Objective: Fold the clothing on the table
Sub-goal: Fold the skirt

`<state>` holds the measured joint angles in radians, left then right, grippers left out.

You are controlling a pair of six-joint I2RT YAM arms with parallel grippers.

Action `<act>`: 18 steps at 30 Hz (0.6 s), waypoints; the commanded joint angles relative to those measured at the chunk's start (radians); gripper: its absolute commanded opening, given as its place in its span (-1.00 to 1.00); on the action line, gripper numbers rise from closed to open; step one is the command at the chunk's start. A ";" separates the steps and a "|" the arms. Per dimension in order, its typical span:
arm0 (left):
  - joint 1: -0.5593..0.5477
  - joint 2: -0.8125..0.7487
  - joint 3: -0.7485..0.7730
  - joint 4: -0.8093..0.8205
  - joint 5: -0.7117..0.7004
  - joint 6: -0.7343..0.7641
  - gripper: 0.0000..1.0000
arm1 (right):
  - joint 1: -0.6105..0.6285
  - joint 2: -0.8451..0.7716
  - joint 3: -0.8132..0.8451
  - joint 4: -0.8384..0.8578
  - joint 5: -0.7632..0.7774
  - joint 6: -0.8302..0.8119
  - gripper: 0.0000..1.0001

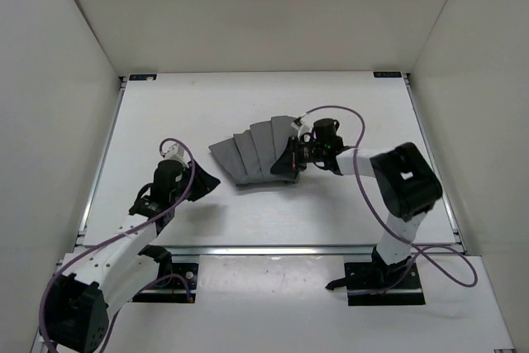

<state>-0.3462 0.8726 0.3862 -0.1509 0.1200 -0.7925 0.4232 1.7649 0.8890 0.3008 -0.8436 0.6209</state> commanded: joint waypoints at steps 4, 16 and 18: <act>0.035 -0.052 0.003 -0.102 0.020 0.035 -0.09 | 0.029 0.183 0.050 0.158 -0.075 0.168 -1.00; 0.058 -0.092 -0.027 -0.090 0.033 0.044 -0.09 | 0.127 -0.028 0.180 -0.078 0.164 0.025 -1.00; 0.056 -0.081 -0.030 -0.093 0.040 0.042 -0.09 | 0.140 0.007 0.194 -0.048 0.120 0.033 -1.00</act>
<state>-0.2962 0.8040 0.3664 -0.2405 0.1417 -0.7593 0.5449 1.7630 1.0512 0.1959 -0.7010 0.6514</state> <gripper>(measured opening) 0.455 0.000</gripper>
